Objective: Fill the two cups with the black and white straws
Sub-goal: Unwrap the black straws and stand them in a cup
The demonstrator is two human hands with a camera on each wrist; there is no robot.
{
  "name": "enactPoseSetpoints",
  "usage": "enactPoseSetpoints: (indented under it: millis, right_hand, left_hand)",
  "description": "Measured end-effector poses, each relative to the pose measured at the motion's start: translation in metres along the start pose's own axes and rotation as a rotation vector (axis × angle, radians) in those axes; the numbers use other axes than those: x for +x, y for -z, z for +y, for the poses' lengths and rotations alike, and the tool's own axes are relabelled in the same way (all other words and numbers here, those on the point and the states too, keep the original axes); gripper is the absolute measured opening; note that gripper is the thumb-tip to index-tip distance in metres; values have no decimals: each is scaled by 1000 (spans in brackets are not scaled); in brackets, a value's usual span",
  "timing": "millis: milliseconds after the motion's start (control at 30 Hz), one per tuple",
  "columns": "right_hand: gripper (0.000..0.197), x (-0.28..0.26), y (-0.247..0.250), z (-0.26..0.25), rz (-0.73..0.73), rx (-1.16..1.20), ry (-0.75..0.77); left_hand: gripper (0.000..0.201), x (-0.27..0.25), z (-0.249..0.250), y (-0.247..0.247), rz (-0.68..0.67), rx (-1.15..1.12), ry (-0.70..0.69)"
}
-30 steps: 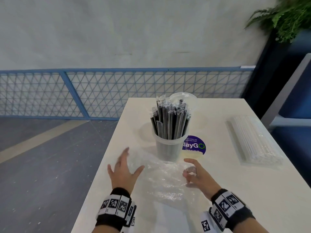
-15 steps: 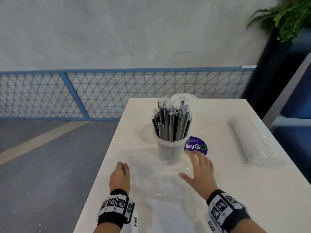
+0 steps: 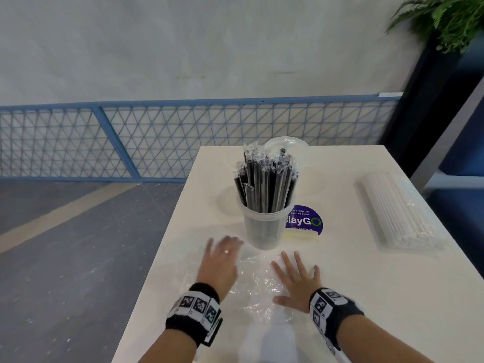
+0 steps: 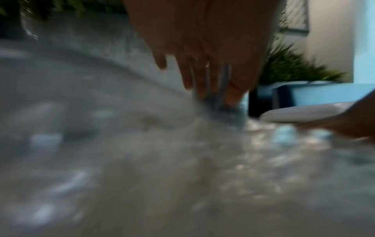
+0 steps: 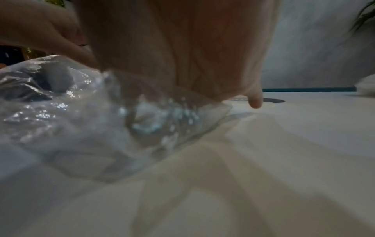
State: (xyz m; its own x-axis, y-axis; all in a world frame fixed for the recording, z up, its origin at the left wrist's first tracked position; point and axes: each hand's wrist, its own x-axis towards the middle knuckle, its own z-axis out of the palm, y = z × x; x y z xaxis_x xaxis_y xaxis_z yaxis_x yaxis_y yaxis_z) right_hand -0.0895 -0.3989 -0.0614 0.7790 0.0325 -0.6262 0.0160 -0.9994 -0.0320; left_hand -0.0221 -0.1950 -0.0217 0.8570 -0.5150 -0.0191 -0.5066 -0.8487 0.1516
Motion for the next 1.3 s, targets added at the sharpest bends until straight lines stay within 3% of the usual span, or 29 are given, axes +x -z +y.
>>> enactPoseSetpoints:
  millis: [67,167,300,600,900,1067,1133,1200,1300]
  right_hand:
    - [91,0,3,-2,19,-25,-16]
    - [90,-1,13,-11,58,-49,0]
    - [107,1,6,-23,33,61,93]
    - [123,-7,-7,10,-40,105,72]
    - [143,-16,-17,35,-36,158,5]
    - [144,-27,1,20,1,233,-31]
    - [147,-36,23,11,155,342,-37]
    - [134,-45,51,4,420,525,-21]
    - [122,-49,98,5,783,853,72]
  left_hand:
    - [75,3,12,-5,-297,29,-85]
    - [101,6,12,-21,-569,83,5]
    - [109,9,13,-31,-584,158,-86]
    - [132,4,-33,-38,-741,172,-201]
    - [143,-12,-70,-25,-706,165,-12]
    - [145,2,-59,3,-638,164,22]
    - [146,20,-48,30,-494,14,77]
    - [145,41,-36,60,-342,-184,102]
    - [151,73,-19,94,-202,-386,23]
